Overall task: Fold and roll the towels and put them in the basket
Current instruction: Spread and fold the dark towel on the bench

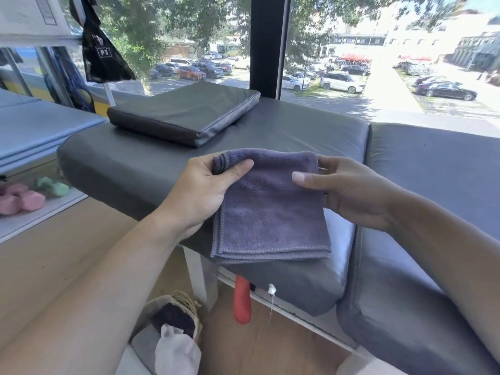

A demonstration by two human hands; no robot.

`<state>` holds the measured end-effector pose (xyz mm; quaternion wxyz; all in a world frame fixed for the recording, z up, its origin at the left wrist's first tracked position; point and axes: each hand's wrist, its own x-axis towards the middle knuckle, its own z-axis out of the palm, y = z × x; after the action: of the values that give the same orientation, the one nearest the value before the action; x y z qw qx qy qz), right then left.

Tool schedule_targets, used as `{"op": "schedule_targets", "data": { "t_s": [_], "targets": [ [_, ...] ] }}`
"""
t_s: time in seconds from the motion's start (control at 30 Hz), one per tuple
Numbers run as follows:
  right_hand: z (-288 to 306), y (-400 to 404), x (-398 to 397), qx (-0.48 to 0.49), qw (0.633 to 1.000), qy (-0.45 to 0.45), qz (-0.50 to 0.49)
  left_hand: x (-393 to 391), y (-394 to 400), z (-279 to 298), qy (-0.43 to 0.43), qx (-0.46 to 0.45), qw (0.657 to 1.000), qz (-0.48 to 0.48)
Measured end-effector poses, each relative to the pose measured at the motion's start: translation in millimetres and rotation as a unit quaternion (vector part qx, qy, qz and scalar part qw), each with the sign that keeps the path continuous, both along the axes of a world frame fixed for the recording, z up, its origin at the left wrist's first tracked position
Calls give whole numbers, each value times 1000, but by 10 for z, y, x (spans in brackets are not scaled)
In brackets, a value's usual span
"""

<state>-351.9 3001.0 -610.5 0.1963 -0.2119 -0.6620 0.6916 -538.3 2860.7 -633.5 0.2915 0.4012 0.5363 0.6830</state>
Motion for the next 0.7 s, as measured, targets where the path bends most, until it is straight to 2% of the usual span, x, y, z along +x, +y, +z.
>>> {"op": "schedule_targets", "data": {
  "t_s": [0.07, 0.17, 0.23, 0.33, 0.43, 0.57, 0.7],
  "targets": [
    [-31, 28, -25, 48, 998, 7, -29, -47, -38, 8, 27, -5, 999, -36],
    [-80, 60, -48, 74, 996, 16, -47, -170, -123, 19, 165, -48, 981, -94],
    [-86, 72, -19, 125, 992, 15, -25, -234, -145, 3, 216, -62, 971, -83],
    [-54, 45, 19, 221, 975, 18, 5, -259, -155, -42, 226, -58, 970, -68],
    [-62, -15, 16, 277, 960, 31, 15, -258, -175, -68, 226, -39, 972, -41],
    [-187, -62, -50, 355, 928, 85, -75, -268, -187, -79, 274, -4, 961, 46],
    [-240, -39, -77, 420, 900, 36, -107, -318, -200, -114, 307, -18, 949, 64]
  ]
}}
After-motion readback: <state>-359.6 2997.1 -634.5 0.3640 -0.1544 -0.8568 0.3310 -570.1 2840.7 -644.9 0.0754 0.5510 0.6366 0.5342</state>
